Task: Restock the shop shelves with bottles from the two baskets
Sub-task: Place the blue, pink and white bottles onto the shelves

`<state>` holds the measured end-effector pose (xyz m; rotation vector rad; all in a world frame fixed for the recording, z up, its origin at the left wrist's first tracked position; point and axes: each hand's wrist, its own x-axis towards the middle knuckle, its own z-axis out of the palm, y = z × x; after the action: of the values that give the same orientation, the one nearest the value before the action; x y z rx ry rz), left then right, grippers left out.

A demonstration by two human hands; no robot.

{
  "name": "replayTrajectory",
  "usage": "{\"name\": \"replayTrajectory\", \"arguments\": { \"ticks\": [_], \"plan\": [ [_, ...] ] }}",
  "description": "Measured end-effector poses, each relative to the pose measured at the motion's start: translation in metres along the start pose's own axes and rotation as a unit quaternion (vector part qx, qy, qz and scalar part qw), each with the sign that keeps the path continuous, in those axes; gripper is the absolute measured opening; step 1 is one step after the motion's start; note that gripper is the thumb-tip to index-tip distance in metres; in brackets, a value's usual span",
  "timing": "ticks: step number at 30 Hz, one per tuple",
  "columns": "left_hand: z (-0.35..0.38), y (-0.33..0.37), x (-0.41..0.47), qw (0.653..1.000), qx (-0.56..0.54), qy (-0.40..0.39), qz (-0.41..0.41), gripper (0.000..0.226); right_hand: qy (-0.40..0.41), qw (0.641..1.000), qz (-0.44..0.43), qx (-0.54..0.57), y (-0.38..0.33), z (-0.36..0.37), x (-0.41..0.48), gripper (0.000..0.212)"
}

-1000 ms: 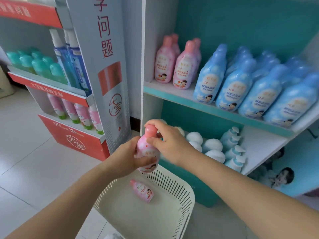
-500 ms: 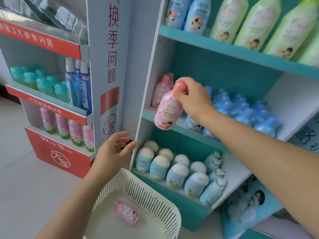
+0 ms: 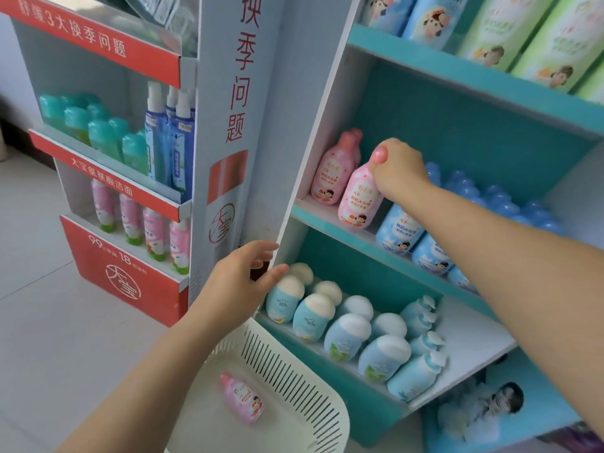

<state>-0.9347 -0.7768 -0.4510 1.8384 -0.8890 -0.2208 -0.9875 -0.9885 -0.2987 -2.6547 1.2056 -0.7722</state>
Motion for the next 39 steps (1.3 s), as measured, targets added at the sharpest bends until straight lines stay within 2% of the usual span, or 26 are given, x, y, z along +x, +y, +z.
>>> {"name": "replayTrajectory", "arguments": {
  "ticks": [9, 14, 17, 19, 20, 22, 25, 27, 30, 32, 35, 38, 39],
  "plan": [
    [0.007, 0.001, 0.004, 1.0, -0.002, -0.007, 0.0, 0.042, -0.024, 0.996, -0.013, -0.081, 0.008, 0.01, 0.005, 0.034],
    [0.008, 0.0, 0.003, 1.0, 0.0, -0.01, 0.004, 0.041, -0.035, 0.996, -0.01, -0.087, 0.009, 0.006, 0.001, 0.035],
    [0.004, -0.004, 0.0, 1.0, -0.001, -0.015, 0.0, 0.041, 0.033, 0.997, -0.036, -0.061, 0.007, 0.004, -0.016, 0.036],
    [0.001, -0.009, -0.002, 1.0, 0.009, -0.018, -0.007, 0.04, 0.096, 0.99, -0.095, -0.045, 0.004, 0.008, -0.04, 0.039],
    [-0.001, -0.013, -0.003, 0.999, 0.02, -0.023, -0.013, 0.04, 0.103, 0.986, -0.131, -0.03, 0.003, 0.014, -0.056, 0.039],
    [-0.003, -0.024, -0.004, 0.998, 0.042, -0.033, -0.025, 0.041, 0.062, 0.981, -0.184, 0.01, 0.003, 0.037, -0.092, 0.039],
    [-0.007, -0.049, -0.012, 0.992, 0.094, -0.073, -0.039, 0.041, -0.076, 0.978, -0.185, 0.058, 0.01, 0.092, -0.141, 0.038],
    [-0.011, -0.071, -0.019, 0.986, 0.136, -0.091, -0.039, 0.04, -0.158, 0.971, -0.163, 0.078, 0.017, 0.133, -0.167, 0.038],
    [-0.012, -0.104, -0.025, 0.981, 0.165, -0.078, -0.062, 0.037, -0.272, 0.954, -0.089, 0.088, 0.028, 0.193, -0.203, 0.04],
    [-0.007, -0.122, -0.027, 0.974, 0.191, -0.103, -0.056, 0.036, -0.337, 0.937, -0.039, 0.088, 0.036, 0.23, -0.223, 0.045],
    [0.006, -0.146, -0.028, 0.955, 0.242, -0.171, -0.018, 0.039, -0.387, 0.918, 0.021, 0.084, 0.049, 0.279, -0.24, 0.045],
    [0.02, -0.174, -0.027, 0.958, 0.234, -0.163, -0.026, 0.041, -0.42, 0.902, 0.051, 0.081, 0.065, 0.321, -0.25, 0.062],
    [0.025, -0.185, -0.028, 0.961, 0.231, -0.152, -0.027, 0.041, -0.425, 0.9, 0.059, 0.079, 0.071, 0.333, -0.253, 0.06]
  ]
}}
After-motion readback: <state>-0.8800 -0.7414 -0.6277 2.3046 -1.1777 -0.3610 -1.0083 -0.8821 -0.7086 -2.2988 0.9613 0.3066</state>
